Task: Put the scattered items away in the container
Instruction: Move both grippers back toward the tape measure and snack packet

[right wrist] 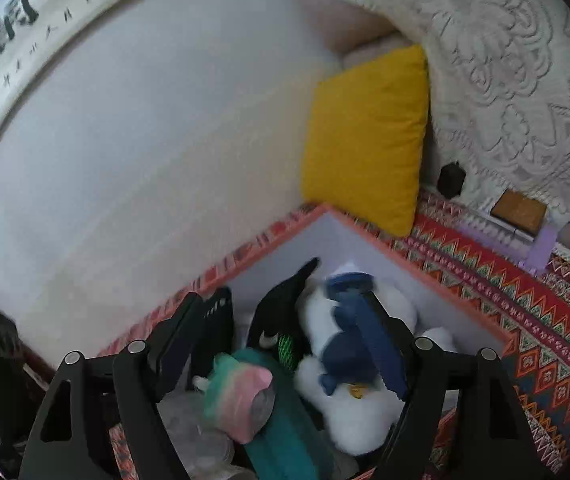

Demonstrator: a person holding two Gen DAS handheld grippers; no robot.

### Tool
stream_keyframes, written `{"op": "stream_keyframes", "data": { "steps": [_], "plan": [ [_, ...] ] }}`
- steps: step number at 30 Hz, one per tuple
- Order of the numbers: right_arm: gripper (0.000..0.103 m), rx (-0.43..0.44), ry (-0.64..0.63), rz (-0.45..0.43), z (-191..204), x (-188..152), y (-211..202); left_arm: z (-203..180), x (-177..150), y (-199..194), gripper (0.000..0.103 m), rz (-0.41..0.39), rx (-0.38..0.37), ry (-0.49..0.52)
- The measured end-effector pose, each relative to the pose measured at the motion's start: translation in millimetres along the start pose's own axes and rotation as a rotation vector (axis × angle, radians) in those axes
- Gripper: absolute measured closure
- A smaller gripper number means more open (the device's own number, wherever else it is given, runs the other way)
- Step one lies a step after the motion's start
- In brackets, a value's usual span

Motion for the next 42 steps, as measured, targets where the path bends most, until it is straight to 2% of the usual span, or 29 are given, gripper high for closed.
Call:
{"op": "stream_keyframes", "data": {
  "steps": [4, 6, 9, 12, 16, 18, 20, 23, 25, 29, 33, 36, 39, 42],
  "plan": [
    [0.017, 0.04, 0.02, -0.041, 1, 1, -18, 23, -19, -52, 0.007, -0.067, 0.042, -0.016],
    [0.017, 0.059, 0.009, -0.054, 11, -1, -27, 39, -37, -78, 0.006, -0.096, 0.091, -0.013],
    [0.015, 0.109, -0.039, -0.079, 45, -6, -44, 65, -65, -112, 0.005, -0.126, 0.165, -0.024],
    [0.012, 0.187, -0.131, -0.091, 95, -27, -62, 105, -101, -148, 0.004, -0.156, 0.208, -0.095],
    [0.006, 0.297, -0.285, -0.06, 173, -75, -73, 162, -141, -180, 0.002, -0.197, 0.275, -0.204],
    [0.004, 0.352, -0.36, -0.043, 212, -100, -79, 186, -156, -185, 0.002, -0.206, 0.28, -0.252],
    [0.001, 0.407, -0.405, 0.009, 241, -128, -73, 211, -168, -186, 0.002, -0.21, 0.277, -0.299],
    [0.001, 0.465, -0.444, 0.136, 274, -174, -46, 245, -179, -185, 0.002, -0.22, 0.277, -0.339],
    [0.001, 0.439, -0.463, 0.204, 290, -201, -17, 263, -180, -183, 0.002, -0.231, 0.266, -0.348],
    [0.001, 0.333, -0.483, 0.217, 317, -218, 32, 304, -163, -172, 0.002, -0.249, 0.226, -0.373],
    [0.001, 0.258, -0.415, 0.141, 341, -205, 79, 344, -124, -152, 0.002, -0.277, 0.181, -0.391],
    [0.001, 0.21, -0.36, 0.079, 346, -188, 118, 361, -89, -132, 0.002, -0.291, 0.135, -0.399],
    [0.001, 0.162, -0.304, 0.017, 351, -171, 157, 371, -56, -106, 0.002, -0.324, 0.042, -0.399],
    [0.001, 0.115, -0.273, -0.037, 353, -158, 189, 374, -48, -72, 0.002, -0.312, -0.035, -0.364]
  ]
}}
Point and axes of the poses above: each gripper's, at about its wrist camera, not at the fingertips, and y roughly the way its jaws point, z to its left, x to its top, the point moved 8 cm from there along y, roughly the way its jaws point, and after that the axes turned 13 degrees about z, right-handed, at the moved point
